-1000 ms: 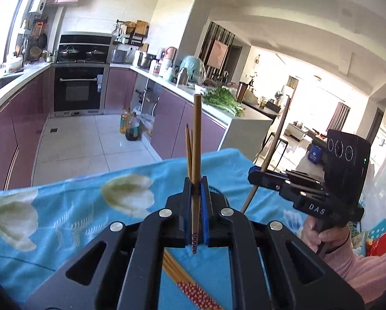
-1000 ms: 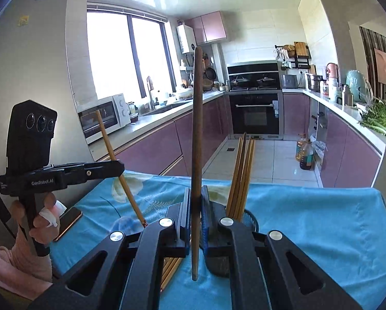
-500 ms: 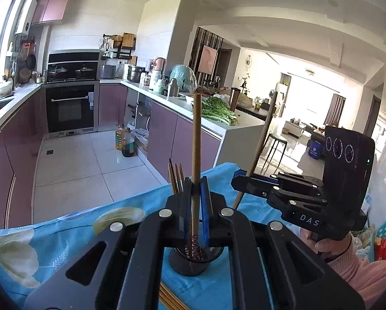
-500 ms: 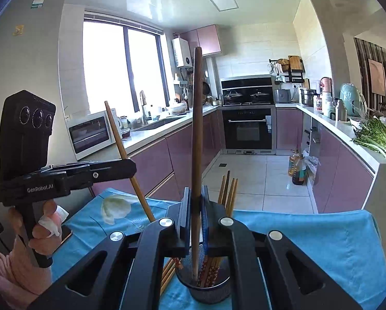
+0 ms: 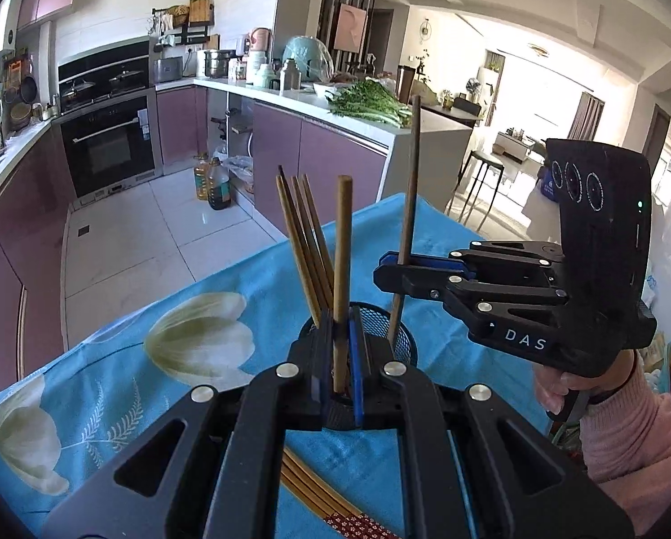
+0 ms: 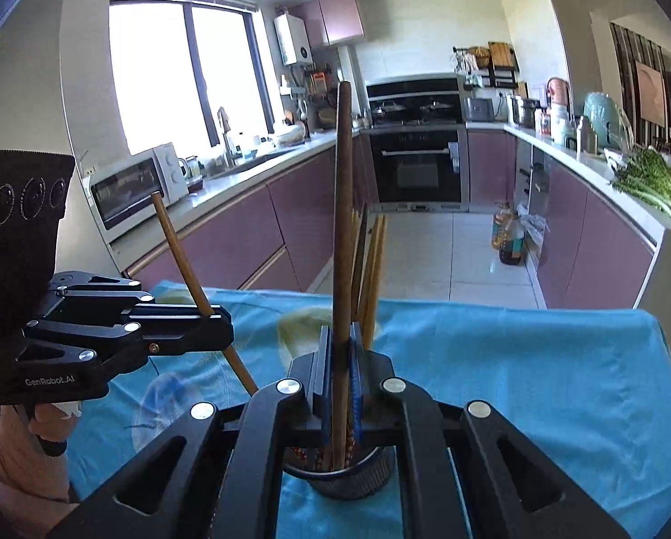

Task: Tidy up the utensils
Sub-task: 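Lower the left gripper's chopstick into the mesh holder while the right gripper lowers its chopstick in, then open both grippers to release the chopsticks into the holder and withdraw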

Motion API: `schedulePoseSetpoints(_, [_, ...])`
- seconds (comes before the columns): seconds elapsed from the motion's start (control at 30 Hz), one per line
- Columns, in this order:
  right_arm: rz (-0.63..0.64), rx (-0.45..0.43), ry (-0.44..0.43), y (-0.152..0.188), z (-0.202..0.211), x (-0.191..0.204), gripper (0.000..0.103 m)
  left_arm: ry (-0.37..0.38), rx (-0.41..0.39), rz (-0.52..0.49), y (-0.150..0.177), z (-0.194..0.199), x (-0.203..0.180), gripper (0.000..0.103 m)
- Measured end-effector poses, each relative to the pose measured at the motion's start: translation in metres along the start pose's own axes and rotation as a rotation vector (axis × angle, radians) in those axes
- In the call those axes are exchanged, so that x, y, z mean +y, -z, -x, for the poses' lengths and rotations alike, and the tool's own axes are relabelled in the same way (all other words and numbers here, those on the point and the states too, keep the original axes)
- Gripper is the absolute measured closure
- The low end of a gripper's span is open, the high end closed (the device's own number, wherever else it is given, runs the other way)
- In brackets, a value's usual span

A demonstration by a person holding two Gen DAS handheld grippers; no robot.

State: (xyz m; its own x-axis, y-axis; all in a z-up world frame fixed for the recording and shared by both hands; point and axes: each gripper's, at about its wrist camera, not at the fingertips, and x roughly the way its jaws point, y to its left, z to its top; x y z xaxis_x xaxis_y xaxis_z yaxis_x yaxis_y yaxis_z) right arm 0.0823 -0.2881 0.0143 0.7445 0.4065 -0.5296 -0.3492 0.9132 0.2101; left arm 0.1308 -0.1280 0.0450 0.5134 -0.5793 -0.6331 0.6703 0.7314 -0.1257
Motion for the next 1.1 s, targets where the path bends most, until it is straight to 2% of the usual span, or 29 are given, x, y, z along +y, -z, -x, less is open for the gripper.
schedulePoseSetpoints(0.13, [-0.013,0.037,0.001,0.003,-0.010,-0.002,0.097,-0.005,0.032,0.017,-0.004,-0.012,0.012,0.095])
schedulePoseSetpoints(0.47, [-0.051,0.059,0.017,0.004,-0.024,-0.005,0.095,-0.047,0.039,0.045,-0.011,-0.035,0.021,0.093])
schedulePoseSetpoints(0.6, [-0.062,0.059,0.021,0.005,-0.026,-0.006,0.095,-0.076,0.013,0.046,-0.008,-0.030,0.021,0.088])
schedulePoseSetpoints(0.77, [-0.057,0.032,0.014,0.004,-0.018,-0.002,0.094,-0.129,-0.053,0.047,0.004,-0.010,0.016,0.087])
schedulePoseSetpoints(0.93, [0.000,-0.016,-0.038,0.008,0.004,0.019,0.084,-0.159,-0.146,0.047,0.024,0.028,0.014,0.074])
schedulePoseSetpoints(1.1, [0.092,-0.017,-0.125,0.025,0.023,0.051,0.070,-0.192,-0.141,0.064,0.057,0.046,0.020,0.066])
